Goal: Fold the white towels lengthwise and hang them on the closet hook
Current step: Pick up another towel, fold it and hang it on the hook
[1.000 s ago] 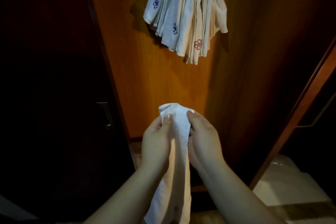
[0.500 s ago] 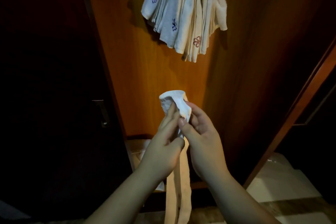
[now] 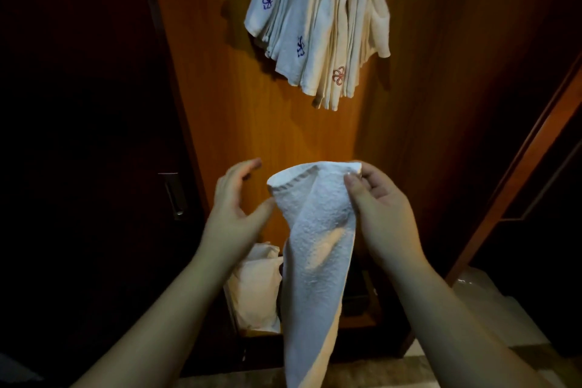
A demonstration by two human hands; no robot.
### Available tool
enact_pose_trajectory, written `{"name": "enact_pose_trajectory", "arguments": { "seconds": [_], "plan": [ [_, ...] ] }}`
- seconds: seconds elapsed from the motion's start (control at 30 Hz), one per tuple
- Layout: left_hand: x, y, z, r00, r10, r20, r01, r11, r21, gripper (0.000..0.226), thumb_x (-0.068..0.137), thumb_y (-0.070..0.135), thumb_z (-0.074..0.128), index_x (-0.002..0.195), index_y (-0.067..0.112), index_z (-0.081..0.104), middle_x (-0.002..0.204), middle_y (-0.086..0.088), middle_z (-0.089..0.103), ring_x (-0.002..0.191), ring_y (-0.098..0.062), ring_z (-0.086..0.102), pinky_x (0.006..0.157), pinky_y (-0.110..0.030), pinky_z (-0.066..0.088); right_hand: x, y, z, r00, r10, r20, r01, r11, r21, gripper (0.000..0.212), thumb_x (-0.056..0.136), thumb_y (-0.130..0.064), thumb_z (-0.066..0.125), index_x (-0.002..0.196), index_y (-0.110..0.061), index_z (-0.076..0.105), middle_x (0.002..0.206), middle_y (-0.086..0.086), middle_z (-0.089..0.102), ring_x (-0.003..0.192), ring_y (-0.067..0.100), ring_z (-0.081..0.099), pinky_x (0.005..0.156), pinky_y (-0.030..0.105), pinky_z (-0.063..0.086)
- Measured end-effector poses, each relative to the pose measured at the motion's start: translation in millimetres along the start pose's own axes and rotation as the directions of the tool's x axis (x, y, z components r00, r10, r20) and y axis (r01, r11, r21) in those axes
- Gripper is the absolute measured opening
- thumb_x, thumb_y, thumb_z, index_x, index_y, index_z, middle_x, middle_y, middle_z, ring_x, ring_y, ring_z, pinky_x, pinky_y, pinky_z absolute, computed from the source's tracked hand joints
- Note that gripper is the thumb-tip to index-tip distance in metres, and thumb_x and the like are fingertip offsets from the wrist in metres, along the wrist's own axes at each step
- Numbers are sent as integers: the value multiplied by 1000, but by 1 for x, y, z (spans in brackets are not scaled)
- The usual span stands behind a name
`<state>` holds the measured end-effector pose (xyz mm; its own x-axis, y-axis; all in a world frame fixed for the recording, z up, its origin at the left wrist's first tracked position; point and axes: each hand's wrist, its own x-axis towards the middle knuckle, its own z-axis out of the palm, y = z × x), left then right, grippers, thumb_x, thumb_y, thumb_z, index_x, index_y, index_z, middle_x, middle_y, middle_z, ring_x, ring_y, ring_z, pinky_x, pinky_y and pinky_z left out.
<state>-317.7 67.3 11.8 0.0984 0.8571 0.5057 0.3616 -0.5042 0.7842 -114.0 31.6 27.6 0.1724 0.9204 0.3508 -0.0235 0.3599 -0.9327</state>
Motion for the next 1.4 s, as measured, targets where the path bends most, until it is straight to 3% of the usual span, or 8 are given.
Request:
{"name": "enact_pose_trajectory", "arguments": {
  "seconds": [0.1, 0.27, 0.53, 0.83, 1.03, 1.17, 1.23, 1.4],
  "plan": [
    [15, -15, -11, 962, -14, 273, -56, 968, 246, 52, 72, 57, 69, 120, 50, 50, 118, 18, 50, 123, -6, 42, 105, -19, 26, 5, 0, -12, 998, 7, 55, -3, 998, -62, 15, 93, -38, 62, 103, -42, 73, 100, -6, 76, 88, 8, 72, 70, 16, 53],
    [31, -14, -37, 888, 135, 439, -366, 786, 499, 13, 88, 26, 75, 85, 14, 69, 81, 18, 45, 99, -21, 48, 93, -45, 34, 6, 5, -34, 1000, 22, 19, -19, 985, -173, 18, 90, -46, 58, 103, -41, 71, 93, -10, 74, 82, 5, 69, 74, 28, 48],
    [46, 52, -63, 804, 380, 458, -573, 701, 425, 9, 86, 13, 71, 86, 4, 68, 81, -5, 60, 84, -20, 51, 72, -29, 40, 4, -14, -47, 989, -128, -69, 109, 967, -231, 16, 95, -42, 52, 97, -49, 66, 89, -21, 71, 79, -6, 66, 65, 8, 47],
    [45, 86, -51, 971, 232, 65, -227, 791, 568, 55, 92, 21, 65, 143, 25, 47, 101, 13, 50, 83, -7, 52, 65, -15, 32, 13, -32, -41, 974, -203, -105, 177, 960, -215, 18, 90, -57, 50, 99, -51, 65, 94, -21, 69, 89, -1, 64, 79, 28, 46],
    [63, 101, -62, 977, 137, 160, -211, 647, 732, 6, 89, 24, 67, 93, 21, 63, 101, 4, 37, 83, -12, 40, 63, -26, 33, 24, -41, -31, 964, -241, -112, 212, 952, -218, 20, 89, -59, 49, 99, -50, 64, 93, -20, 69, 88, 1, 64, 79, 32, 45],
    [68, 99, -69, 908, -209, 363, 158, 973, 167, 16, 88, 8, 67, 79, 14, 55, 74, 2, 56, 56, -1, 54, 51, -20, 41, 28, -46, -31, 957, -259, -132, 228, 950, -215, 15, 96, -47, 49, 96, -50, 64, 91, -20, 69, 86, 0, 65, 75, 24, 48],
    [65, 94, -69, 869, -248, 429, 351, 919, -181, 20, 83, 0, 67, 77, 13, 54, 68, -1, 61, 60, -8, 61, 52, -21, 46, 29, -49, -29, 945, -290, -150, 248, 936, -249, 16, 98, -44, 47, 96, -49, 62, 92, -20, 68, 86, 1, 65, 73, 21, 48],
    [54, 89, -59, 994, -87, 69, 110, 828, -549, 21, 74, 9, 72, 88, 17, 58, 72, 7, 69, 63, -9, 65, 55, -21, 51, 28, -61, -27, 885, -389, -255, 299, 896, -330, 20, 105, -43, 41, 95, -38, 58, 89, -30, 64, 82, -9, 60, 66, 8, 44]
  ]
}}
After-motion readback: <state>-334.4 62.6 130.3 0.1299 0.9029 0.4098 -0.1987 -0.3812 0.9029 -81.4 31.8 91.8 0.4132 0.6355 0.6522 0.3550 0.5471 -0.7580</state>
